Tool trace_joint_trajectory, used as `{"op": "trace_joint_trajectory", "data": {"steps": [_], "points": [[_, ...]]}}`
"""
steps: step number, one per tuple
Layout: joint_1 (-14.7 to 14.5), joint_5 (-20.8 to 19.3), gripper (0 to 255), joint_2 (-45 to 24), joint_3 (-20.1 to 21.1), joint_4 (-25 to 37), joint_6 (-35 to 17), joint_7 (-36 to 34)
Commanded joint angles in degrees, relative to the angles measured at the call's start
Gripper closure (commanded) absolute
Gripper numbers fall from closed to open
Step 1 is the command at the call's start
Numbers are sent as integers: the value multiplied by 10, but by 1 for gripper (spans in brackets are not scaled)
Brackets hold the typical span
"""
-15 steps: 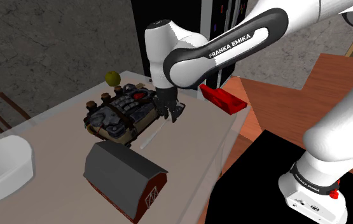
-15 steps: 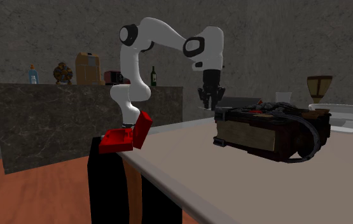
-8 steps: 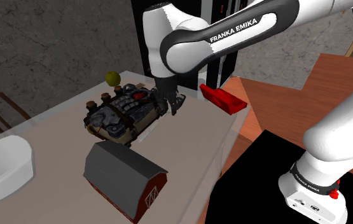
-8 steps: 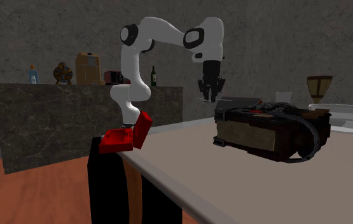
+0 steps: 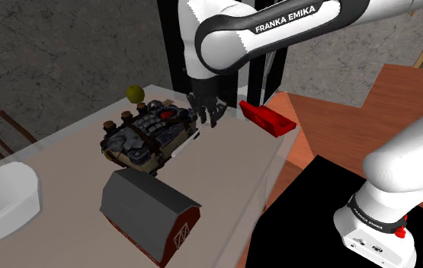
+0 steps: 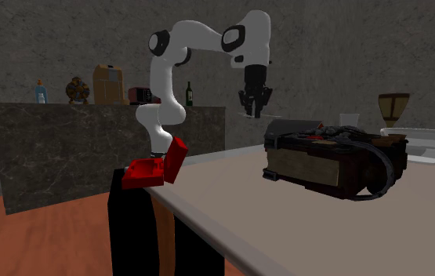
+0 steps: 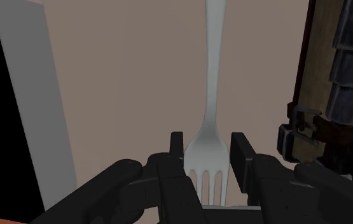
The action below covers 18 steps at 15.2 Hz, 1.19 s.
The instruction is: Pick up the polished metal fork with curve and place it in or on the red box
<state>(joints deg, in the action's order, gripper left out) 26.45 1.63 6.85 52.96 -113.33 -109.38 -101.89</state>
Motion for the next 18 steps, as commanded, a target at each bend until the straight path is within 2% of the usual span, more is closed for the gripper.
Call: {"op": "trace_joint_trajectory", "data": {"steps": [1, 8, 18], "points": [[7, 31, 255, 40, -28, -28, -3, 49], [23, 67, 255, 107, -119, -94, -10, 176], [66, 55, 255, 129, -226, -133, -22, 324]]}}
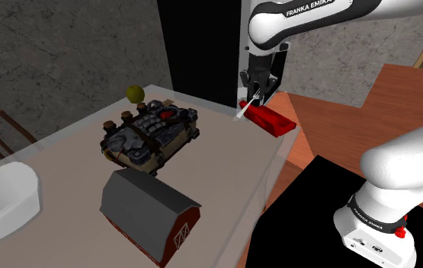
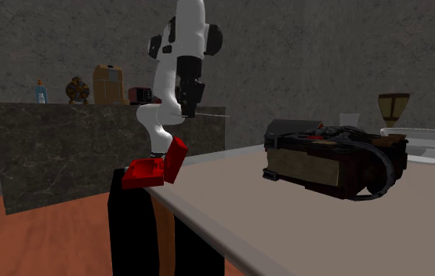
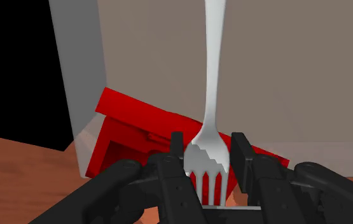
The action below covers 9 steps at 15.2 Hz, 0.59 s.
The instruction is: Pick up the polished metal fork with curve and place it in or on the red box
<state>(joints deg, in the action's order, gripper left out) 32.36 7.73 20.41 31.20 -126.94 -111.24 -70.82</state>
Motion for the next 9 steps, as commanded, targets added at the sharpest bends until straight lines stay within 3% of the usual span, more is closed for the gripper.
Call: {"op": "trace_joint_trajectory", "data": {"steps": [1, 7, 9], "points": [[12, -9, 255, -9, -18, 2, -4, 26], [49, -32, 255, -32, -71, 13, -12, 104], [49, -33, 255, -35, -70, 1, -28, 103]]}}
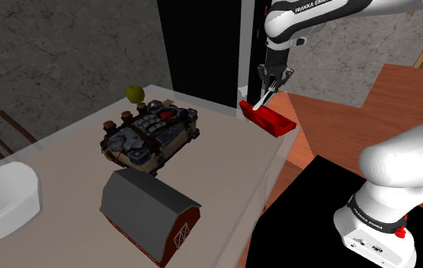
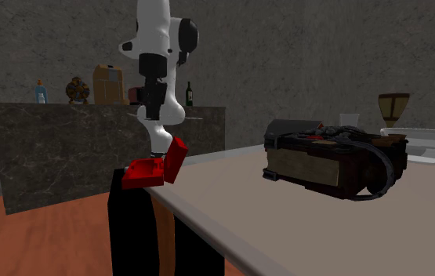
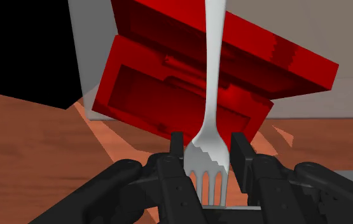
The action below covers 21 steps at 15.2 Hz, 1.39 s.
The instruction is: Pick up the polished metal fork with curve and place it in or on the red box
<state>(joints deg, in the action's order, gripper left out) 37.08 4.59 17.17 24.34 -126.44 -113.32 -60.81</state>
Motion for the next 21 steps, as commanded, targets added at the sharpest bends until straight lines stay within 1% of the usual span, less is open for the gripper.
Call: {"op": "trace_joint_trajectory", "data": {"steps": [1, 12, 20, 21], "points": [[1, -2, 255, -5, 0, -10, -15, 2], [2, -9, 255, -33, 10, -71, -102, -8], [2, -9, 255, -33, 10, -71, -102, -8], [2, -9, 0, -33, 10, -71, -102, -8]]}}
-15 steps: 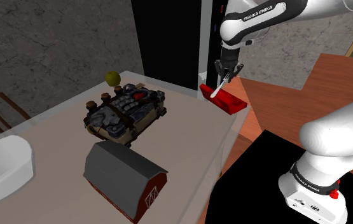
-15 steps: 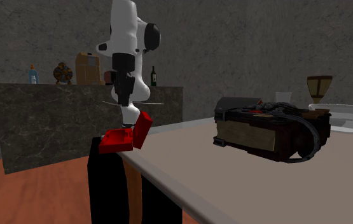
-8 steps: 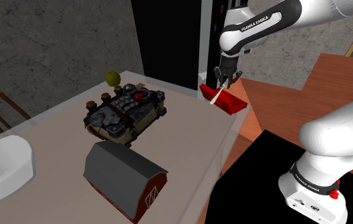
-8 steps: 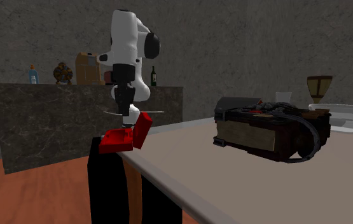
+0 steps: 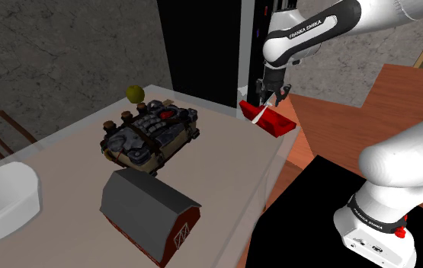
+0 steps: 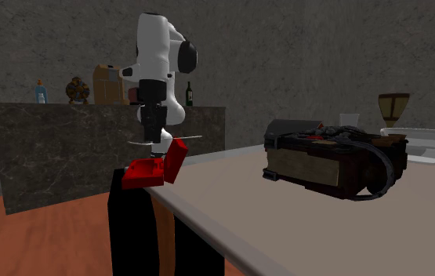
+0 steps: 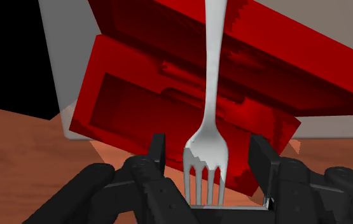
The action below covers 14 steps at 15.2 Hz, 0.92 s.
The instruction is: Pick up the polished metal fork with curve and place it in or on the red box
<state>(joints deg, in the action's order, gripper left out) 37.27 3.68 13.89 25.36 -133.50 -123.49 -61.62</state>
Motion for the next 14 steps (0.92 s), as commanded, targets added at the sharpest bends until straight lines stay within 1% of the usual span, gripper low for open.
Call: {"op": "trace_joint_trajectory", "data": {"steps": [1, 5, 9, 14], "points": [[0, 0, 0, 0, 0, 0, 0, 0], [0, 0, 0, 0, 0, 0, 0, 0], [-2, 9, 0, 30, -8, 48, 76, 8], [-2, 9, 0, 30, -8, 48, 76, 8]]}}
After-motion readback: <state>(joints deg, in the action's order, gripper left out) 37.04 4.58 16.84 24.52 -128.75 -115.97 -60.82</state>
